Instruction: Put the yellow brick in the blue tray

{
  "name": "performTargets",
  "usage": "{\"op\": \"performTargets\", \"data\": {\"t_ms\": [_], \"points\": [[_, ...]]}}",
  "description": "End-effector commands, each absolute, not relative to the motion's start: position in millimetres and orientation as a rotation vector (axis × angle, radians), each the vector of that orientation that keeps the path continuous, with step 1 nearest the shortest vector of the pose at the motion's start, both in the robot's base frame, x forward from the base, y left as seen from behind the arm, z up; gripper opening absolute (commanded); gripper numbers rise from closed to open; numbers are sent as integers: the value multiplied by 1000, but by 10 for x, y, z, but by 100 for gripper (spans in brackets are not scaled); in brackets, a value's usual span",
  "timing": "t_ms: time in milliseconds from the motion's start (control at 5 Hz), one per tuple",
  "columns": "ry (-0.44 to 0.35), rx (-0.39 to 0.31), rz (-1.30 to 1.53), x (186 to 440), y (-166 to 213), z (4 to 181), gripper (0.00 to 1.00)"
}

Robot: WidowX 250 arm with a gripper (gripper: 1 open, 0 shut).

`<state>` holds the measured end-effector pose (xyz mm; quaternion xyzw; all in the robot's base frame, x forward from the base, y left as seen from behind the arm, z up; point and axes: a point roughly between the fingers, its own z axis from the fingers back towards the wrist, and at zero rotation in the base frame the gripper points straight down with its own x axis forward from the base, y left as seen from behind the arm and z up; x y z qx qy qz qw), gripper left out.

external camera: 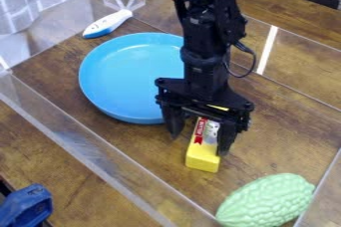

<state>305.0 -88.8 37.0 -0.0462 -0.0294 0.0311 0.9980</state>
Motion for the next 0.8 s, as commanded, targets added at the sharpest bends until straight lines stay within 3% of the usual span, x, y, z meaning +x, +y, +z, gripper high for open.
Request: {"op": "performTargets", "data": {"t_ms": [0,600], "points": [[-99,-98,45,3092,-943,468,100],[-118,-89,45,3101,-970,482,100]]}}
